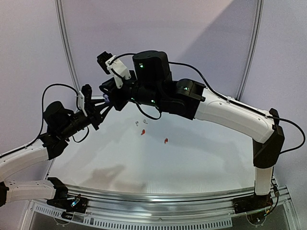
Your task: Insert the wireless bluetooth earbuds into the charging case
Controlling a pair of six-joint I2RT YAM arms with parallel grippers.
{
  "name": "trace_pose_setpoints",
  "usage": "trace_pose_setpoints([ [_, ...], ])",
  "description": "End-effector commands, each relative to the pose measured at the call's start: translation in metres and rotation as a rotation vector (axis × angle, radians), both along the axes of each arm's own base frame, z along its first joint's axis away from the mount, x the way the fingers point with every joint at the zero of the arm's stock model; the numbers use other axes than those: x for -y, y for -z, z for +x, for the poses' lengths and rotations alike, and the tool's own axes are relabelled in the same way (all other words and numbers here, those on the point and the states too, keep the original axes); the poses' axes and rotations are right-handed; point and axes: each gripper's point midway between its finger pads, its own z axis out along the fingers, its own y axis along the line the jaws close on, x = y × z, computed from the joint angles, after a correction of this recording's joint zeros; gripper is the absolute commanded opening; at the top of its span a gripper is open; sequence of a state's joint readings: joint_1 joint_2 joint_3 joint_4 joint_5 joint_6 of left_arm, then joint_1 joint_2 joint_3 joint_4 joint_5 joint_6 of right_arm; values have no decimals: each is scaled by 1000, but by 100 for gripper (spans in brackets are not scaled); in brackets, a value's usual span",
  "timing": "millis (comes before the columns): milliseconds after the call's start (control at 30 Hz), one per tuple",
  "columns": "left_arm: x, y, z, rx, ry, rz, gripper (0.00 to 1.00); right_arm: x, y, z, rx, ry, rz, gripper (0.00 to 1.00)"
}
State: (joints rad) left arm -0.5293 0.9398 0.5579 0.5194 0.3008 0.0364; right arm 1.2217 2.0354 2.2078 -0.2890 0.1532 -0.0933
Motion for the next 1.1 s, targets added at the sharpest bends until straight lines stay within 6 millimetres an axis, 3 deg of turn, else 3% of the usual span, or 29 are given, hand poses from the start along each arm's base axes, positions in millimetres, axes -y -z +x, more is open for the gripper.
trace_pose_setpoints([
  [0, 3, 1, -9, 9, 52, 26, 0, -6, 16, -4, -42, -43, -41, 19],
  [67, 4, 2, -9, -1, 58, 27, 0, -4, 21, 0, -37, -20, -55, 25],
  [233, 6, 3, -12, -9, 78, 27, 0, -5, 29, 13, -4, 43, -81, 27],
  [467, 6, 2, -11, -7, 75, 26, 0, -10, 52, 17, -16, 45, -132, 21],
  [833, 6, 2, -10, -6, 70, 25, 0, -5, 55, 27, -17, 89, -140, 9],
  [1067, 4, 0, -9, 3, 62, 22, 0, -1, 63, 34, -12, 132, -165, 8],
])
